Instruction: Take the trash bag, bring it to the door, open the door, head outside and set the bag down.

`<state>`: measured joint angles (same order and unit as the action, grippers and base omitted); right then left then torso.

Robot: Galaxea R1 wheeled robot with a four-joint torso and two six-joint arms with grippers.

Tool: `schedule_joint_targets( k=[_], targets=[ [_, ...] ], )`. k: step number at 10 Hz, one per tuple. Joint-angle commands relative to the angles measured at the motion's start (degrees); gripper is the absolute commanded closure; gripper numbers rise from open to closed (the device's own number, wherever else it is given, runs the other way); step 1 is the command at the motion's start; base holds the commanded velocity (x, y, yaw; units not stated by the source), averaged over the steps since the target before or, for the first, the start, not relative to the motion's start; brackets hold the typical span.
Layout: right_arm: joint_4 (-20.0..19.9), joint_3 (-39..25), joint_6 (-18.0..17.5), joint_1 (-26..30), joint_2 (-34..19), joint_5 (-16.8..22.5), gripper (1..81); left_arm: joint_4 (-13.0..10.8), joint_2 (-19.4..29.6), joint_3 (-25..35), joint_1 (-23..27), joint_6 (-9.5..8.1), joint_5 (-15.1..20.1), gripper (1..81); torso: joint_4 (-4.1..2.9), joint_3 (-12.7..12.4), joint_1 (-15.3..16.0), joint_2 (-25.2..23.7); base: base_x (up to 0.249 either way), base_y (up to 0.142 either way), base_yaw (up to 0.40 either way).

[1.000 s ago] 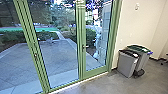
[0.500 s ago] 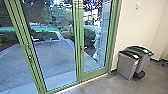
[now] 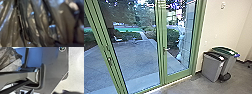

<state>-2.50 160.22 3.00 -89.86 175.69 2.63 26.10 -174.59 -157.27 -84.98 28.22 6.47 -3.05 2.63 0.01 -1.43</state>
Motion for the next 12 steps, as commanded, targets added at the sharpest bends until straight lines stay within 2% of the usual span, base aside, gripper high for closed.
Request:
schedule_joint_targets(
  k=[1, 7, 12],
  targets=[
    [0.65, 0.34, 0.60, 1.74, 0.04, 3.69, 1.0, -0.26, -0.06, 0.47, 2.32, 0.61, 4.69, 81.1, -0.02, 0.00, 0.00, 0.00, 0.166, 0.000, 0.000],
    [0.74, 0.96, 0.60, 1.30, 0.21, 2.99, 1.0, -0.26, -0.23, 0.47, 2.32, 1.05, 4.69, 81.1, 0.00, 0.00, 0.00, 0.02, 0.165, 0.000, 0.000],
    [0.74, 1.05, 0.60, 1.56, 0.21, 2.99, 1.0, -0.26, -0.23, 0.47, 2.32, 1.05, 4.69, 81.1, -0.02, 0.00, 0.02, 0.02, 0.166, -0.070, 0.000]
  ],
)
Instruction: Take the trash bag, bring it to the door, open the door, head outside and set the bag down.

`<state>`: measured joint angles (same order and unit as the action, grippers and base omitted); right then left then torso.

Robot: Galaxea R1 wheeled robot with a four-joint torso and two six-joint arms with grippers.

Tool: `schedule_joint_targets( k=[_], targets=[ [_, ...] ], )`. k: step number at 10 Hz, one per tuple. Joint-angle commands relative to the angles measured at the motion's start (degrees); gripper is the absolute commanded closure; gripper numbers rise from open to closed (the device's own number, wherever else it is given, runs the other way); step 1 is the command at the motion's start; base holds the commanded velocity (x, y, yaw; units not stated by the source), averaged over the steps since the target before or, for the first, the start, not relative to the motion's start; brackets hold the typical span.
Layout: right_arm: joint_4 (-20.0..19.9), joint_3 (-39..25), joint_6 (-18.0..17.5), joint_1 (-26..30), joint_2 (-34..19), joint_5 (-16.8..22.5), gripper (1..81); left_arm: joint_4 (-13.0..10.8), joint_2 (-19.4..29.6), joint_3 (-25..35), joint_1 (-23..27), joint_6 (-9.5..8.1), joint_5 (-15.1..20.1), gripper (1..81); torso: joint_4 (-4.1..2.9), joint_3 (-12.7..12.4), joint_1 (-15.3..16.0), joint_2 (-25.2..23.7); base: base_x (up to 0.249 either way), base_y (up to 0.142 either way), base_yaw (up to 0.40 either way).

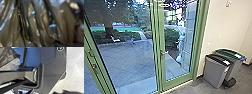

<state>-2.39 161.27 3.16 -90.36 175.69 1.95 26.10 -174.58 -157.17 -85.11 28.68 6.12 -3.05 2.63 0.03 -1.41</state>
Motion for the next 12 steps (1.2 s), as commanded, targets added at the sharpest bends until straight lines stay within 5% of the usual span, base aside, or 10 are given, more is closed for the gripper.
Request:
schedule_joint_targets(
  k=[1, 5, 12],
  targets=[
    [0.63, 0.00, 0.45, 2.06, 0.21, 3.67, 1.0, -0.26, -0.25, 0.37, 2.45, 0.58, 5.04, 81.1, 0.00, 0.00, 0.00, 0.00, 0.166, -0.073, 0.000],
    [0.54, 0.00, 0.45, 1.89, 0.21, 3.59, 1.0, -0.26, -0.33, 0.37, 2.45, 0.59, 5.04, 81.1, 0.00, 0.00, -0.02, 0.00, 0.165, -0.073, 0.000],
    [0.54, -0.09, 0.45, 1.71, 0.21, 3.59, 1.0, -0.17, -0.33, 0.37, 2.45, 0.58, 5.04, 81.1, 0.00, 0.00, -0.02, -0.02, 0.165, 0.000, 0.000]
  ],
)
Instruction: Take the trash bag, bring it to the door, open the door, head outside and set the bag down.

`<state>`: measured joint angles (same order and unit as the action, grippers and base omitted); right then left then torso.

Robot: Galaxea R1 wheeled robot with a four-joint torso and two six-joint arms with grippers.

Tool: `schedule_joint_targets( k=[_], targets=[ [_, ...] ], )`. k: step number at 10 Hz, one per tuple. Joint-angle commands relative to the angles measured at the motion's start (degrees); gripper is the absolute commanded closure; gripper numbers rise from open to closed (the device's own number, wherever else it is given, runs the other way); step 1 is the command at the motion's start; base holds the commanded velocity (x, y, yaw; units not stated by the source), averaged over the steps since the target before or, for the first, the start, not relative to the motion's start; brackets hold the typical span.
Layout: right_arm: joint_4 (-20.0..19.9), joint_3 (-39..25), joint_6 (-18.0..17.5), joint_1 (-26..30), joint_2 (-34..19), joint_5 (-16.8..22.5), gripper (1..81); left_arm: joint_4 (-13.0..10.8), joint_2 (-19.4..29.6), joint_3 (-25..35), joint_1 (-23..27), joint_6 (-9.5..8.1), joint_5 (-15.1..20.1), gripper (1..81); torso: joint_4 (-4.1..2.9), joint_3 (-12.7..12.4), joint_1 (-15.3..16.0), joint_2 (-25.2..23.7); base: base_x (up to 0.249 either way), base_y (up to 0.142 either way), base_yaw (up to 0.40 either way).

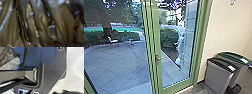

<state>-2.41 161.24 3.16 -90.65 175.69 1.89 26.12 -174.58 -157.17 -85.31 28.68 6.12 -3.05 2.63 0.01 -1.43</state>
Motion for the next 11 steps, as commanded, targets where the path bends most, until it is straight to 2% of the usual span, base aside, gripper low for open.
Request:
schedule_joint_targets(
  k=[1, 11],
  targets=[
    [0.57, -0.15, 0.45, 2.00, 0.21, 3.65, 1.0, -0.20, -0.33, 0.37, 2.65, 0.59, 5.04, 81.1, 0.00, 0.00, 0.00, 0.00, 0.165, 0.000, 0.000],
    [0.57, -0.33, 0.45, 1.83, 0.39, 3.47, 1.0, -0.28, -0.25, 0.37, 2.64, 0.67, 3.90, 81.1, 0.00, 0.00, 0.00, 0.00, 0.165, 0.000, 0.000]
  ],
)
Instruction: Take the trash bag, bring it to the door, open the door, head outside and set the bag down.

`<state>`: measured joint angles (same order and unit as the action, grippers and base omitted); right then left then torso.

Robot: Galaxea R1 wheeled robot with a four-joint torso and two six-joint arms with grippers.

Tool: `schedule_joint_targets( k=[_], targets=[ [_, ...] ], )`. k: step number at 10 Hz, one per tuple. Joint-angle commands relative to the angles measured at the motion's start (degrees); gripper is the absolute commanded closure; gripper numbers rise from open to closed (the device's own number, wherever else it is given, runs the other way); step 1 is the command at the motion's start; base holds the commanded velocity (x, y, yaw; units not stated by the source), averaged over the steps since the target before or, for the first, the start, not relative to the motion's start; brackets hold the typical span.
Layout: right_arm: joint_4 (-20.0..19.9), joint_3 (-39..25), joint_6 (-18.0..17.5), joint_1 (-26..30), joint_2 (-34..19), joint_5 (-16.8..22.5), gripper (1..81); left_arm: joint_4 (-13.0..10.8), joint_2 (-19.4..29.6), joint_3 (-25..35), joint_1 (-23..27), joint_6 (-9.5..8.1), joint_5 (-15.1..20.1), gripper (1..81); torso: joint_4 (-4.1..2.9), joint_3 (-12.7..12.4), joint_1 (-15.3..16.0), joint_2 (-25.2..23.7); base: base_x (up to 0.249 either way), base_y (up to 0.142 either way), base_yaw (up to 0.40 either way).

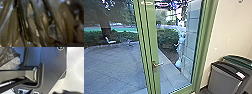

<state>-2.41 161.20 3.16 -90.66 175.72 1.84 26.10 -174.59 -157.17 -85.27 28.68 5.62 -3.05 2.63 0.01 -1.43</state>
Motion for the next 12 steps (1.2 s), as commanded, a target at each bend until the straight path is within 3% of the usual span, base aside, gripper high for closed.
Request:
schedule_joint_targets(
  k=[1, 12],
  targets=[
    [0.57, -0.28, 0.45, 1.92, 0.36, 3.52, 1.0, -0.26, -0.15, 0.37, 2.52, 0.67, 4.40, 81.1, 0.00, 0.00, 0.00, 0.00, 0.162, 0.000, 0.000],
    [0.66, -0.28, 0.45, 2.28, 0.36, 3.61, 1.0, -0.26, -0.23, 0.37, 2.52, 1.19, 4.40, 81.1, 0.00, 0.00, -0.01, 0.00, 0.147, 0.000, 0.000]
  ],
)
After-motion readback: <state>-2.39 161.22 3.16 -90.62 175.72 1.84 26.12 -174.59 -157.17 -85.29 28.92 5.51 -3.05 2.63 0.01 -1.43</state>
